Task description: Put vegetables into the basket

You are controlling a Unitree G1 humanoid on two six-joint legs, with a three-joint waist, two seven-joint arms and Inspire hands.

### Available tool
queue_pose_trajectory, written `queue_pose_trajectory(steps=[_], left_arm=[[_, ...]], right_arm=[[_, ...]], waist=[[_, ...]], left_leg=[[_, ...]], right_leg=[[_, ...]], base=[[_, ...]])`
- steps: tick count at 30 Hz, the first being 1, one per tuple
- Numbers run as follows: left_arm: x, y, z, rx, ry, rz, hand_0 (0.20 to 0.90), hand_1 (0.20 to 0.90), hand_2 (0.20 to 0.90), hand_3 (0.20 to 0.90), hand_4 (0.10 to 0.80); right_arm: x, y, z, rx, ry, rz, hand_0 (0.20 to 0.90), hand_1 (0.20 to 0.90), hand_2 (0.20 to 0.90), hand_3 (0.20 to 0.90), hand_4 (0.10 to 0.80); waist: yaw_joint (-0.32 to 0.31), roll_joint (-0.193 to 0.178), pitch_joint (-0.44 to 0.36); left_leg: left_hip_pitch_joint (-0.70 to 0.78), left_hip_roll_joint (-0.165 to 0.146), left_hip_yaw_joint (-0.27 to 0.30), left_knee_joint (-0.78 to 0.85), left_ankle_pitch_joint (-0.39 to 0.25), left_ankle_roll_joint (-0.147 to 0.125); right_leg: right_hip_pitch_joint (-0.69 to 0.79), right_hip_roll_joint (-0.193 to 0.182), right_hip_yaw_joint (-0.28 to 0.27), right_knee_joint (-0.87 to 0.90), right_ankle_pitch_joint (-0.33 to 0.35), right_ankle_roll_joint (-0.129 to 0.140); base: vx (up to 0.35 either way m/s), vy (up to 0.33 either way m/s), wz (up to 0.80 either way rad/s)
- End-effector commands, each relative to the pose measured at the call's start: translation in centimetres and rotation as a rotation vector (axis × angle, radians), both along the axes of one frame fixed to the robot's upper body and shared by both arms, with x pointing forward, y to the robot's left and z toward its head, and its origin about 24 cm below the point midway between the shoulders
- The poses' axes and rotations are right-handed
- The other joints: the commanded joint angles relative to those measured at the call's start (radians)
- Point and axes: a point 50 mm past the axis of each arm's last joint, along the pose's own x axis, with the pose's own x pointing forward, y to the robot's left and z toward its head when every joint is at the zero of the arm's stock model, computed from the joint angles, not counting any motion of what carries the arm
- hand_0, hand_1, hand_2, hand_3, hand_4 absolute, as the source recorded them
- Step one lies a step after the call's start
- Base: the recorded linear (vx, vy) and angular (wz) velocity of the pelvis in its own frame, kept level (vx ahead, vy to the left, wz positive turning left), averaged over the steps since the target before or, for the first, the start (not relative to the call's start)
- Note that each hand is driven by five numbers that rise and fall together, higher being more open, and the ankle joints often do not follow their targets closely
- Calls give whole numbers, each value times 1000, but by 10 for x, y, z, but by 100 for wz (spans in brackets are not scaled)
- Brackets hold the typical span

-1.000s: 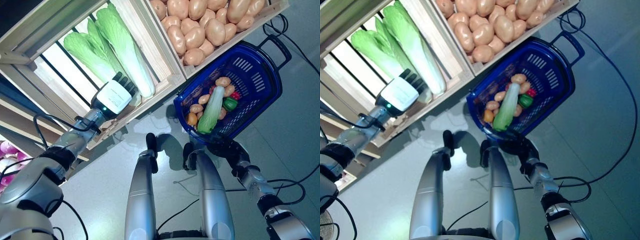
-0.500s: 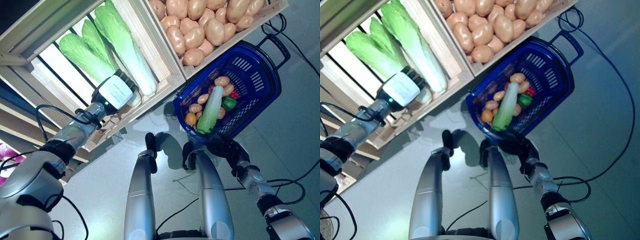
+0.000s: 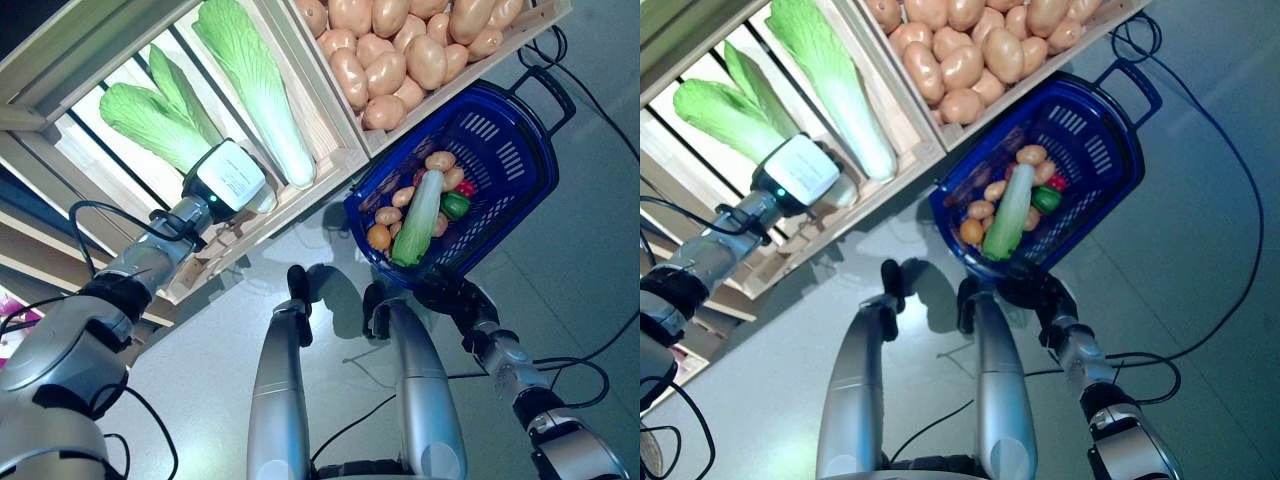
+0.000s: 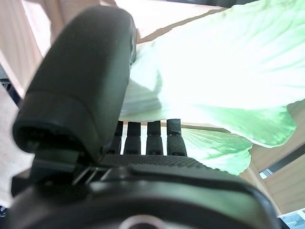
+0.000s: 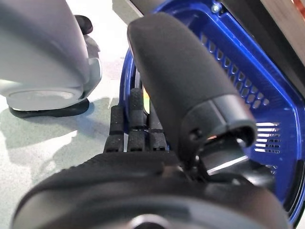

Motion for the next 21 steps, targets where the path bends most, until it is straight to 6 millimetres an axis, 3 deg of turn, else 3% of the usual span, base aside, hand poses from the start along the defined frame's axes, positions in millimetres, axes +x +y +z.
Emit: queue_pose_trajectory(steps=[1, 8, 18, 19, 21], left_arm=[[-2, 34, 44, -180, -234, 162, 300, 300, 300, 300, 400], [-18, 44, 10, -625, -286, 107, 300, 300, 300, 300, 400], [-47, 15, -43, -1185, -256, -88, 300, 300, 300, 300, 400], [-56, 2, -55, -1302, -220, -129, 300, 300, 300, 300, 400], [-64, -12, -58, -1405, -158, -219, 300, 300, 300, 300, 400]], right_arm=[[-11, -18, -3, -23, -1, -96, 900, 900, 900, 900, 800], [-22, -18, -14, -38, 44, -111, 900, 900, 900, 900, 800], [-52, -19, -39, -99, 135, -116, 900, 900, 900, 900, 800], [-60, -20, -43, -95, 138, -132, 900, 900, 900, 900, 800], [-64, -20, -44, -92, 130, -138, 900, 900, 900, 900, 800]], waist=[[8, 11, -3], [26, 0, -3], [86, -2, -83], [99, -1, -100], [106, -4, -113]], left_leg=[[58, 3, 32, 52, -144, -4], [203, -12, 19, -81, -94, -26], [421, -56, 5, -324, -24, -36], [467, -58, -8, -370, -12, -37], [504, -56, -18, -400, -5, -39]], right_leg=[[56, 5, 28, -190, 162, 45], [210, 20, 30, -332, 186, 55], [456, -3, -33, -572, 223, 70], [515, -2, -54, -619, 228, 71], [561, -1, -64, -655, 234, 73]], base=[[-52, -36, -2], [39, -38, -1], [87, -53, 8], [96, -66, 6], [87, -77, 14]])
